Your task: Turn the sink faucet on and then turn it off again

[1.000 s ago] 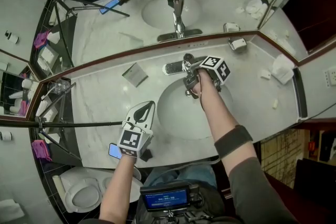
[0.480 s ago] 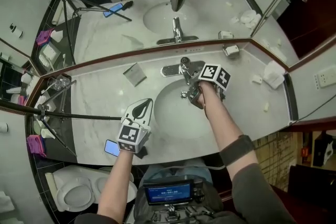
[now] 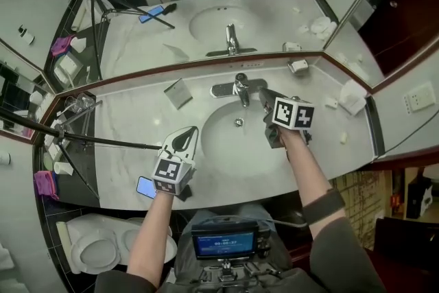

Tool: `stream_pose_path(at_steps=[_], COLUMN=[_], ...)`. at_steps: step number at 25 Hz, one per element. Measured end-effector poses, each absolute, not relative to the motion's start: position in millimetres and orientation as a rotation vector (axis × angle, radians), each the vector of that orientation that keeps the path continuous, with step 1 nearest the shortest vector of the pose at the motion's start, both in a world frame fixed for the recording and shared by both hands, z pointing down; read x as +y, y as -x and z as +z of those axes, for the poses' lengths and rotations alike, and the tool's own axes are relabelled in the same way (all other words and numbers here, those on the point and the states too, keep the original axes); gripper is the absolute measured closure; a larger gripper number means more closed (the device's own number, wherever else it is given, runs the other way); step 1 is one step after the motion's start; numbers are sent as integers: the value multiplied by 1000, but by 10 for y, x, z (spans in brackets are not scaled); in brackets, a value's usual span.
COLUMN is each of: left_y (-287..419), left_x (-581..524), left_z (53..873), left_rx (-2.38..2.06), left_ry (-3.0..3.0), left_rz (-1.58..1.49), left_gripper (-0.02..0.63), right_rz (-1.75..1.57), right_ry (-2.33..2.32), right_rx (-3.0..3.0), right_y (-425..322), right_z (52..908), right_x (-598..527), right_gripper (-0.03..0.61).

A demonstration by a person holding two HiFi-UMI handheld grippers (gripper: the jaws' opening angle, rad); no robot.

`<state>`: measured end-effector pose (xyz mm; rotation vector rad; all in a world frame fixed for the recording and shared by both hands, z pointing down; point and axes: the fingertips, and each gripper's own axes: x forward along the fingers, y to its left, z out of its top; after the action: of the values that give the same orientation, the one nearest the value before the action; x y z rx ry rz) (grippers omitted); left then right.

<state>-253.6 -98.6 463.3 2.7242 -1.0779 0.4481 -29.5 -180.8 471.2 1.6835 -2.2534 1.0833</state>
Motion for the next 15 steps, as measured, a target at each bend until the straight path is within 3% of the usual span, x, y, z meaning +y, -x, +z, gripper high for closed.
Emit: stream_pose_path(at_steps=[15], left_y=[2675], left_x=[-943], left_z=[4581], left_rx=[-1100], left_ry=[-2708], left_rz=[441], left_gripper=[614], right_rz=[350], right_ry=[-1519], right_rx=[-2189], right_y=[-49], right_z=[4390], right_x=[-1317], right_gripper=[560])
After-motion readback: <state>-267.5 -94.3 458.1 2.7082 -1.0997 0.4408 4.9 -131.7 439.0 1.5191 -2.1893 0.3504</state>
